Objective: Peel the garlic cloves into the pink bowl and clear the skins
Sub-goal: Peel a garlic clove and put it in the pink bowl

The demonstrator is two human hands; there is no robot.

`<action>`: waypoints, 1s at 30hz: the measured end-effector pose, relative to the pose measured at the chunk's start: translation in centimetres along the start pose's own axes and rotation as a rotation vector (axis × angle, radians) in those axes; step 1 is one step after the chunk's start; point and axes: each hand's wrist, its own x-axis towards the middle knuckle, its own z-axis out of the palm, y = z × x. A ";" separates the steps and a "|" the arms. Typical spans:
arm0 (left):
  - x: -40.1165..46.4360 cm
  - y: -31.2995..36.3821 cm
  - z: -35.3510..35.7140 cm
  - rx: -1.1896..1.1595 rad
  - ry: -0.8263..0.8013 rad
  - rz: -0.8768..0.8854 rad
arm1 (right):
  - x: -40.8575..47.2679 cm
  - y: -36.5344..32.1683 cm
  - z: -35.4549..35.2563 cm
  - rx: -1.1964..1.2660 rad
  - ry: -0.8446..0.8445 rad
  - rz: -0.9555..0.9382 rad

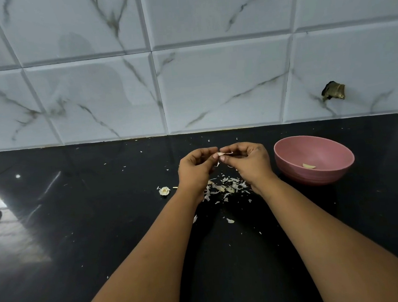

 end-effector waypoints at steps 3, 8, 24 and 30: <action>0.0 0.2 -0.1 0.025 0.007 0.035 | 0.0 0.0 0.1 0.054 -0.038 0.073; 0.0 0.0 -0.1 0.131 0.034 0.091 | 0.2 0.4 0.3 0.071 -0.053 0.160; 0.1 -0.3 -0.1 0.694 0.136 0.284 | 0.2 0.7 0.0 -0.268 -0.038 -0.050; 0.0 -0.1 -0.3 0.682 0.140 0.302 | 0.2 0.8 0.1 -0.255 -0.072 -0.050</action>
